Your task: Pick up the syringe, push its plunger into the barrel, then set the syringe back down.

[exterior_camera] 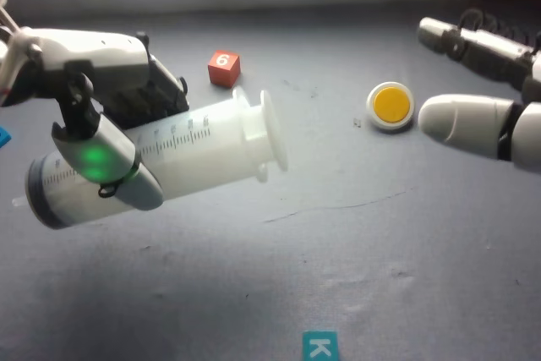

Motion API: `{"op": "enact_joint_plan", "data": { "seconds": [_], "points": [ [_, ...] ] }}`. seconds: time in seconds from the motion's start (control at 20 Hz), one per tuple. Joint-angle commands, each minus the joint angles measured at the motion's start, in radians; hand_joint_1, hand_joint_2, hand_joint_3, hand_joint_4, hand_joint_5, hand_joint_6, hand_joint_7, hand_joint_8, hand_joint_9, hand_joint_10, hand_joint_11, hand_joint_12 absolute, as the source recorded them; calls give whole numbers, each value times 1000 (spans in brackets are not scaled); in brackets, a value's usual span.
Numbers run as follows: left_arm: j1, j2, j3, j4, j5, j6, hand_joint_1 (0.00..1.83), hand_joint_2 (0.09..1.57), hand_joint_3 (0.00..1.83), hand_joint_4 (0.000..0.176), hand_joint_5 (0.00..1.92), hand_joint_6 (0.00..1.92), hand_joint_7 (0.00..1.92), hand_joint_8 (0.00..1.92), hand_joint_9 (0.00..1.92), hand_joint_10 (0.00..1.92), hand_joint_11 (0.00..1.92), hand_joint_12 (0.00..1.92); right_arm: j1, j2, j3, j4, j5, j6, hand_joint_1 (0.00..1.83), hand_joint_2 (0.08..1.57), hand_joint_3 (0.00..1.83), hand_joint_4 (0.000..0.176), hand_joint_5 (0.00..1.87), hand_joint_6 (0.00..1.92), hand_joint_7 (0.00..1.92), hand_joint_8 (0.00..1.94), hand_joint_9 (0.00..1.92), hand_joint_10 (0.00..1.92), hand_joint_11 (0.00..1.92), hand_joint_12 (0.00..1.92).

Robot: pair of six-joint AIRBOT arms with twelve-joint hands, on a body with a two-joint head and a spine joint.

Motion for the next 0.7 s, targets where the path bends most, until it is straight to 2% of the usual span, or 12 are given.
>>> {"op": "enact_joint_plan", "data": {
  "seconds": [0.0, 0.15, 0.25, 0.5, 0.65],
  "points": [
    [-1, -8, 15, 28, -84, -5, 1372, 1113, 0, 0, 902, 1170, 1055, 875, 870, 1187, 631, 1370, 9, 2, 2, -30, 86, 3, 0, 1131, 3, 0, 0, 0, 0, 0, 0, 0, 0, 0],
    [53, -51, 65, 73, -99, -5, 1377, 1101, 0, 0, 942, 1020, 1051, 964, 900, 1165, 646, 1358, 13, -3, 11, -71, 60, -2, 0, 1127, 1, 0, 0, 0, 0, 0, 0, 0, 0, 0],
    [76, -77, 97, 90, -101, -5, 1375, 1109, 2, 0, 903, 1106, 1035, 966, 896, 1170, 654, 1361, 18, -6, 11, -76, 60, -13, 0, 1123, 0, 0, 0, 0, 0, 0, 0, 0, 0, 0],
    [116, -141, 174, 144, -88, -5, 1372, 1116, 2, 0, 889, 1174, 1015, 916, 892, 1196, 622, 1371, 27, -17, 12, -76, 71, -22, 0, 1125, 0, 0, 0, 0, 0, 0, 0, 0, 0, 0],
    [132, -153, 188, 164, -85, -5, 1369, 1123, 1, 0, 873, 1191, 1017, 929, 863, 1227, 596, 1392, 34, -23, 12, -76, 77, -24, 0, 1120, 0, 0, 0, 0, 0, 0, 0, 0, 0, 0]
  ]
}}
